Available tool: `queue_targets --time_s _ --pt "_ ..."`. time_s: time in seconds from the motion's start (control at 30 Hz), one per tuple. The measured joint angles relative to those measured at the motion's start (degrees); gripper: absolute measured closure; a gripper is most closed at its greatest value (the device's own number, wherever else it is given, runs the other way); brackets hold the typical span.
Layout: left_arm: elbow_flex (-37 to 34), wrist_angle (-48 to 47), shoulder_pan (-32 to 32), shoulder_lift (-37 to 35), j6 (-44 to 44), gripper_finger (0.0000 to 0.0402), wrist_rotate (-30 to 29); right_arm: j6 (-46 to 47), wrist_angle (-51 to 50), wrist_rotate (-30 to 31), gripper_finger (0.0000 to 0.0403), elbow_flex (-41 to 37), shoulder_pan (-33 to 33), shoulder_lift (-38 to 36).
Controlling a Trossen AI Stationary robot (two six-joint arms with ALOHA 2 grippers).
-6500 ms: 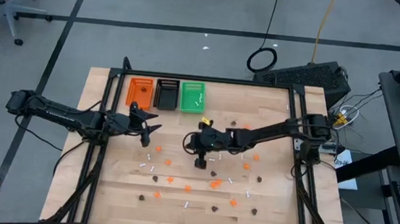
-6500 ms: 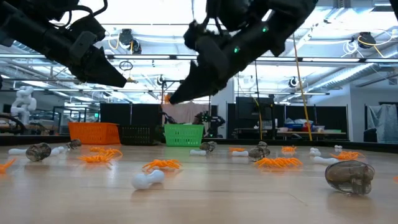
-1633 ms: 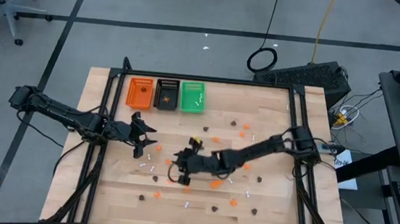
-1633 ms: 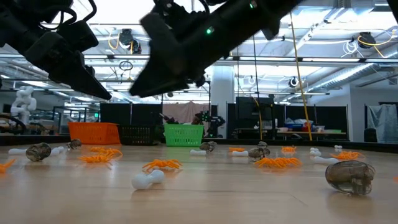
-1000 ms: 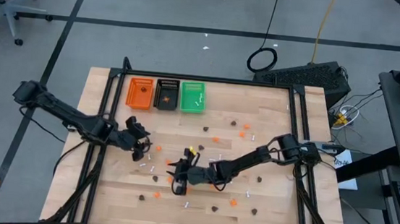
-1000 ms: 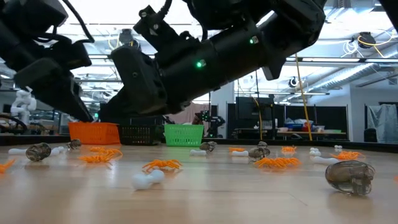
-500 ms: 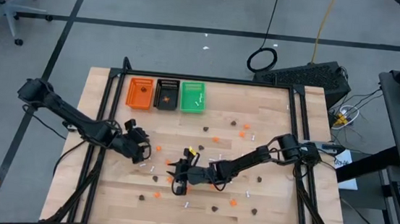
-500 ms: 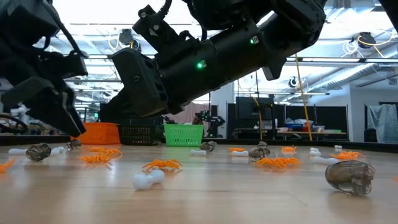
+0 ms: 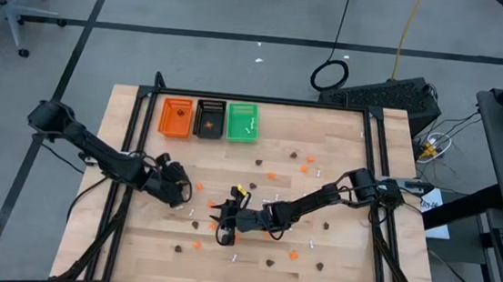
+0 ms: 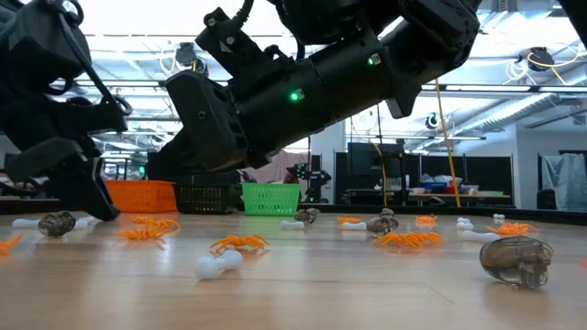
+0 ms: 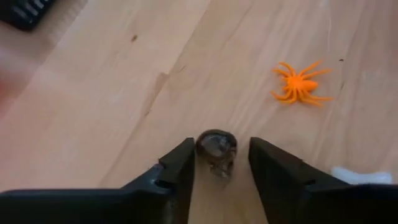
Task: Sort Halloween decoration
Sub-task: Put the black skull toy into the orange bin
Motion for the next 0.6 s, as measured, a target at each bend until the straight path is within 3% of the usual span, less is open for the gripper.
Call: queue_targets --time_s 0.3,0.6 --pt "-0.23 0.23 0.07 0.67 0.88 0.0353 0.4 0.12 -0.01 -1.07 0.0291 0.02 -0.02 0.0" --pt "1.03 -0.37 0.14 0.6 5.24 0.035 1.0 0.04 -0.47 -1.07 0.0291 0.02 -0.02 0.0"
